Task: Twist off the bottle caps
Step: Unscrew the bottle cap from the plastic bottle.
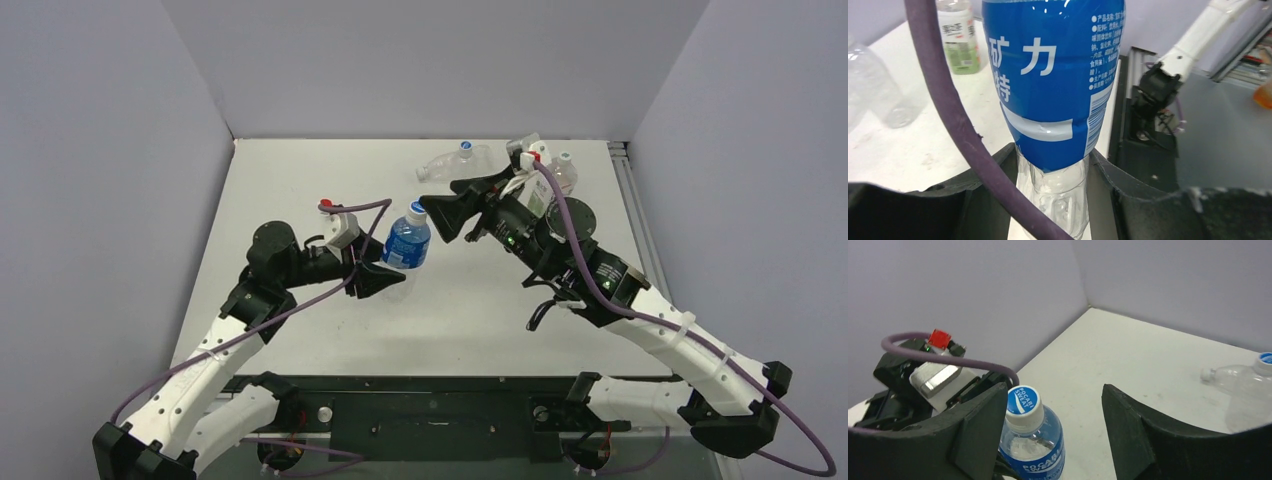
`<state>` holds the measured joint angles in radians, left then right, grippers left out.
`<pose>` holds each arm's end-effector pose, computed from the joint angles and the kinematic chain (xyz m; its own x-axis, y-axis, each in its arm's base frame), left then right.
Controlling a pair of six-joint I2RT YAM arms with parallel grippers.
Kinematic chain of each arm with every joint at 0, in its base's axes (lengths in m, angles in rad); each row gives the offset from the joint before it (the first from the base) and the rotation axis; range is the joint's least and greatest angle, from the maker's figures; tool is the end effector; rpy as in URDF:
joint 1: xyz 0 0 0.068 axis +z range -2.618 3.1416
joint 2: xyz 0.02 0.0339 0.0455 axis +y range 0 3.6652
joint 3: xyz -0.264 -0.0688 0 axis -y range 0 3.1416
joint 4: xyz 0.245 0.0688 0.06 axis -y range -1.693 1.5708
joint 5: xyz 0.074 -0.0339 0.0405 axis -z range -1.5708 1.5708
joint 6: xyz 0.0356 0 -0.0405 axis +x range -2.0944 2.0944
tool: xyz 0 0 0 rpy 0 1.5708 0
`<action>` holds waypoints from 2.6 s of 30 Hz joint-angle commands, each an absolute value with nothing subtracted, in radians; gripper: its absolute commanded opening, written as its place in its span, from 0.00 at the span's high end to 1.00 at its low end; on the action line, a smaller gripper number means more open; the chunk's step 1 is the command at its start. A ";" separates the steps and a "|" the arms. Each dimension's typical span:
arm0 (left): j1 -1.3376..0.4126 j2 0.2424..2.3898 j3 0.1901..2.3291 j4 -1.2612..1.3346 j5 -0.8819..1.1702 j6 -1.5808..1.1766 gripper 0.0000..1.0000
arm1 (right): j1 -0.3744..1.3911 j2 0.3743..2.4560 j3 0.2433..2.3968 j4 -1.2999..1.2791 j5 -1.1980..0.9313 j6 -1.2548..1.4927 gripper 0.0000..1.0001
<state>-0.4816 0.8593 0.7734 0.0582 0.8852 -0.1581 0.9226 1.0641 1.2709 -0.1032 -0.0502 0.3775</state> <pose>0.1586 -0.1140 0.3495 -0.1784 -0.0192 -0.9838 0.9629 0.2022 -0.1786 0.1364 0.1831 0.4647 -0.2465 0.2842 -0.9265 -0.7911 0.4932 0.3618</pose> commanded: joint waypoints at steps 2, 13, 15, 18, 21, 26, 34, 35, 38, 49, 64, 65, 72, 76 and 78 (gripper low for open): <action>-0.486 0.875 0.784 -0.029 0.485 0.037 1.00 | 1.044 1.143 1.449 -0.230 0.442 0.342 0.37; -0.505 0.854 0.769 -0.021 0.276 0.127 1.00 | 1.094 1.336 1.566 -0.272 0.512 0.405 0.48; -0.505 0.849 0.764 -0.019 0.282 0.125 1.00 | 1.094 1.342 1.568 -0.264 0.507 0.411 0.50; -0.506 0.848 0.764 -0.018 0.282 0.118 1.00 | 1.094 1.351 1.574 -0.260 0.502 0.418 0.53; -0.506 0.845 0.760 -0.015 0.285 0.113 1.00 | 1.093 1.354 1.569 -0.251 0.496 0.427 0.58; -0.511 0.841 0.758 -0.015 0.292 0.107 1.00 | 1.088 1.351 1.560 -0.239 0.479 0.442 0.74; -0.510 0.821 0.774 -0.015 0.407 0.074 1.00 | 1.010 1.282 1.460 -0.141 0.269 0.451 1.00; -0.510 0.817 0.781 -0.015 0.469 0.068 1.00 | 1.002 1.269 1.443 -0.125 0.235 0.446 1.00; -0.508 0.797 0.785 0.015 0.588 0.036 1.00 | 0.965 1.207 1.368 -0.053 0.079 0.423 1.00; -0.496 0.846 0.842 -0.085 1.099 -0.020 1.00 | 0.924 1.042 1.211 0.074 -0.326 0.340 1.00; -0.494 0.869 0.837 -0.061 0.804 0.033 1.00 | 0.920 1.047 1.259 -0.043 -0.010 0.303 0.53; -0.495 0.871 0.834 -0.061 0.693 0.056 1.00 | 0.923 1.050 1.270 -0.055 0.098 0.309 0.49; -0.547 0.897 0.849 -0.128 0.302 0.190 1.00 | 1.039 1.183 1.436 -0.199 0.521 0.355 0.31; -0.577 0.867 0.814 -0.084 0.171 0.217 1.00 | 1.071 1.279 1.515 -0.242 0.596 0.418 0.34; -0.587 0.859 0.806 -0.061 0.116 0.221 1.00 | 1.075 1.296 1.514 -0.224 0.598 0.452 0.37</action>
